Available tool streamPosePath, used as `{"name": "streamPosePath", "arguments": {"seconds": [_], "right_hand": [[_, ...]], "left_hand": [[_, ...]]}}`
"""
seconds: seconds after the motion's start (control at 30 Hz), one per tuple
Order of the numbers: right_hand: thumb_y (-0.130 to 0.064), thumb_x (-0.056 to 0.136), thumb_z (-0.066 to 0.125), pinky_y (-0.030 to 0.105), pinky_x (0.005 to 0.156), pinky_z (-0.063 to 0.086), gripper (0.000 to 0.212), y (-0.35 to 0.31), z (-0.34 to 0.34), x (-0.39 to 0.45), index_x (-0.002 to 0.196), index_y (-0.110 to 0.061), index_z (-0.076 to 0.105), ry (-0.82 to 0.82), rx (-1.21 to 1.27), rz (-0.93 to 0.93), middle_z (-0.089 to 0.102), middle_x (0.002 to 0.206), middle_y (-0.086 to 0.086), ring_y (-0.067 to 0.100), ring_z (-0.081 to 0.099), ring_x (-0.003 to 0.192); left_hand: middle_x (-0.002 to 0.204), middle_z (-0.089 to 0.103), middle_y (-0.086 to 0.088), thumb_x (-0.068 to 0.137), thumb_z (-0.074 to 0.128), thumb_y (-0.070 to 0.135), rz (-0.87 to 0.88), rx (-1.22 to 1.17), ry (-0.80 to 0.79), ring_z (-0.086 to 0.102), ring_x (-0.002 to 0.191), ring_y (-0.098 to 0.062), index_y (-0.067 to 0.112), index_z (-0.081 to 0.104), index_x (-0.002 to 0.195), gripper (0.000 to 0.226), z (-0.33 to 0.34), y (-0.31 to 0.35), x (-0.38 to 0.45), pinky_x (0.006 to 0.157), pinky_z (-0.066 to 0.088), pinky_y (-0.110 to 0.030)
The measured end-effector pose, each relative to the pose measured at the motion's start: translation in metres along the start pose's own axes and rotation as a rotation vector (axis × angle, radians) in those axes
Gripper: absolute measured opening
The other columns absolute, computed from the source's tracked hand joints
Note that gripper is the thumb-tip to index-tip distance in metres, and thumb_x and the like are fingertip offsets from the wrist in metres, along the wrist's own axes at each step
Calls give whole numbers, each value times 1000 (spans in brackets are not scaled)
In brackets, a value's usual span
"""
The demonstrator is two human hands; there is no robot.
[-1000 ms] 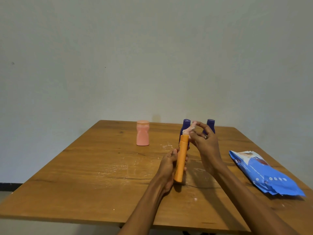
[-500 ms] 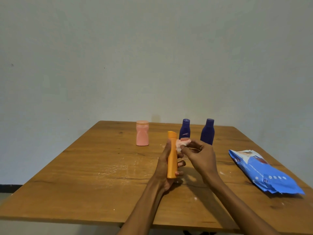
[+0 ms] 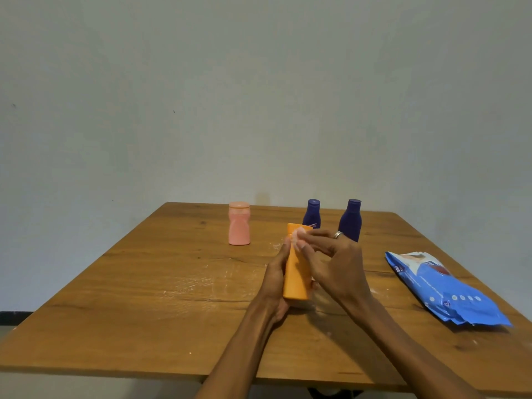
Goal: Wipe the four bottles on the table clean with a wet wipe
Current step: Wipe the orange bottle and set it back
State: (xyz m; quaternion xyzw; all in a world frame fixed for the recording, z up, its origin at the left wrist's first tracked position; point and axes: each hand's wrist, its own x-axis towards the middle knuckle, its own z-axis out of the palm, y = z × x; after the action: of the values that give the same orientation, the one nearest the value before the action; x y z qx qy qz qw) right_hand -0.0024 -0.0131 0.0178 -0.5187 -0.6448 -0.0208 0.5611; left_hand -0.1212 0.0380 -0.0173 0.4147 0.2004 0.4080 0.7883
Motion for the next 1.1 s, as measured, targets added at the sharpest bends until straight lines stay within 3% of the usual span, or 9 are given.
{"name": "streamPosePath", "arguments": {"seconds": [0.13,0.27,0.4,0.57,0.77,0.93,1.03,1.1], "right_hand": [[-23,84,75,16,88,52,34,10,-5,-9,118,-22,70,-88,-120,-94,70,119,1,8,65,108],[-23,85,76,17,81,57,32,16,-7,0,116,-19,70,50,-87,-24,72,110,-3,4,68,96],[-19,86,76,5,73,50,38,20,-6,8,123,-21,68,120,-66,85,70,107,-8,-1,66,87],[-23,87,73,3,75,48,30,20,-10,-2,117,-18,72,9,-125,73,72,112,2,-5,63,88],[-29,89,68,9,82,51,30,16,-19,-37,119,-32,69,-210,-226,15,68,121,-5,-3,64,98],[-30,90,68,10,82,51,28,11,-26,-53,118,-33,68,-272,-206,62,64,122,-12,-4,62,102],[-22,88,72,12,82,54,26,12,-26,-47,113,-31,69,-209,-154,93,63,116,-13,-5,63,97],[-19,87,74,12,80,55,25,14,-22,-36,110,-27,71,-113,-136,125,61,114,-12,-4,63,93]], "left_hand": [[121,67,-17,95,49,59,-21,62,55,66,103,-32,23,56,135,55,0,-1,0,88,54,-50],[108,68,-16,99,45,55,-32,34,10,66,84,-25,15,56,134,54,2,1,-2,70,56,-40],[107,68,-16,99,45,55,-51,15,5,67,84,-25,9,55,133,59,-1,0,1,69,56,-40],[109,72,-17,99,45,57,-22,73,59,70,92,-28,18,52,134,53,-4,-3,5,73,59,-45],[117,71,-16,100,38,59,17,124,111,70,102,-32,20,53,127,51,-8,-3,9,87,57,-49],[103,75,-13,101,35,56,25,122,136,70,89,-28,13,50,130,54,-7,-2,7,84,56,-47],[111,72,-14,102,35,56,6,203,155,71,96,-29,20,50,125,45,-3,-2,6,86,57,-48],[123,66,-15,102,36,57,8,266,171,69,107,-30,23,44,132,46,-1,-3,5,91,57,-50]]}}
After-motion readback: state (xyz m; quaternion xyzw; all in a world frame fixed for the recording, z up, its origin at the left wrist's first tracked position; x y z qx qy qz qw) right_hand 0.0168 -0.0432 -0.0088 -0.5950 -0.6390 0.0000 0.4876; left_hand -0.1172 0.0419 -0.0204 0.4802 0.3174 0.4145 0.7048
